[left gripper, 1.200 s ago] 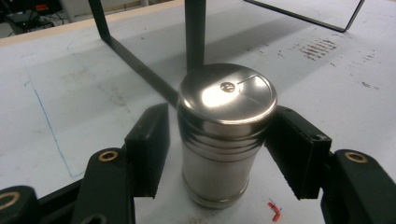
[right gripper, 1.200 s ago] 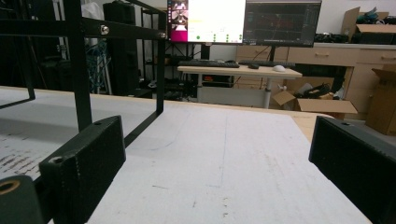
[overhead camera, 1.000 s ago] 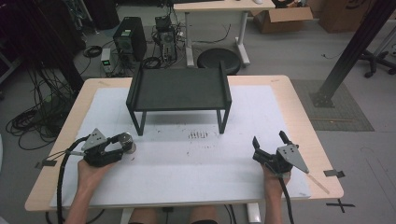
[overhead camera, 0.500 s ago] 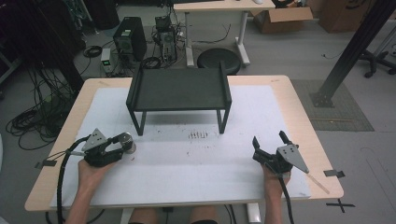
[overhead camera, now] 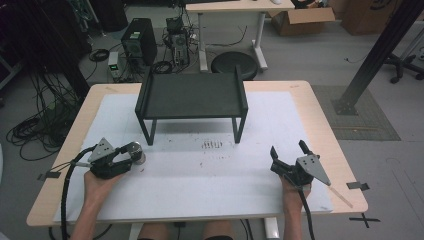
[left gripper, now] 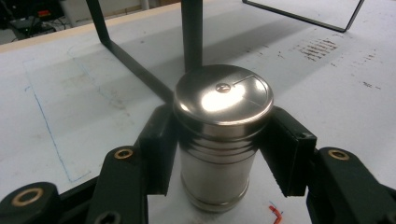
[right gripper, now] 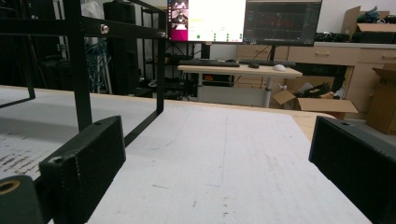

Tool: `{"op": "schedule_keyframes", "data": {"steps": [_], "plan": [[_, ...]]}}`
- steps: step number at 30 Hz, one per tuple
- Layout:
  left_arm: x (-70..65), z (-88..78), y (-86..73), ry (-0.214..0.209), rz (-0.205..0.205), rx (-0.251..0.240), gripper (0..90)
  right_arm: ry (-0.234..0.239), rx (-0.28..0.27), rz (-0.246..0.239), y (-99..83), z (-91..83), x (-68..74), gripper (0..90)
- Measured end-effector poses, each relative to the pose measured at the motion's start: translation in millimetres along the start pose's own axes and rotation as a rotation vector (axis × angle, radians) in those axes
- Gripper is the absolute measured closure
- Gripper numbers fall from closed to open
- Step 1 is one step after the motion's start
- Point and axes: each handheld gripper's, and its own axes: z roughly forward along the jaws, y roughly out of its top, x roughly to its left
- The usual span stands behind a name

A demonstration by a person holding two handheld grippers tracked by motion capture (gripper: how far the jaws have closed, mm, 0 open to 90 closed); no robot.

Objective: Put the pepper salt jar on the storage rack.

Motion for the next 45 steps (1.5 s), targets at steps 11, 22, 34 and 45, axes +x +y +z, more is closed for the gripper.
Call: {"op": "schedule_keyframes", "data": {"steps": [11,22,34,45], "plan": [[-1.4,-1.3,0.3,0.004,0.010,0.000,49.2,0.000,0.003,0.000,0.1,0.3,0.0,3.3],[-7.0,-11.5,11.9,-0.006,0.028,-0.005,49.2,-0.001,0.006,-0.001,0.2,0.6,0.3,3.4],[-22.5,-20.0,40.9,-0.060,0.058,-0.004,49.2,-0.002,0.005,0.000,0.2,0.5,0.0,3.3],[-33.6,-26.5,76.2,-0.097,0.048,-0.027,49.2,-0.001,0.003,0.002,0.1,0.3,0.0,3.4]]}}
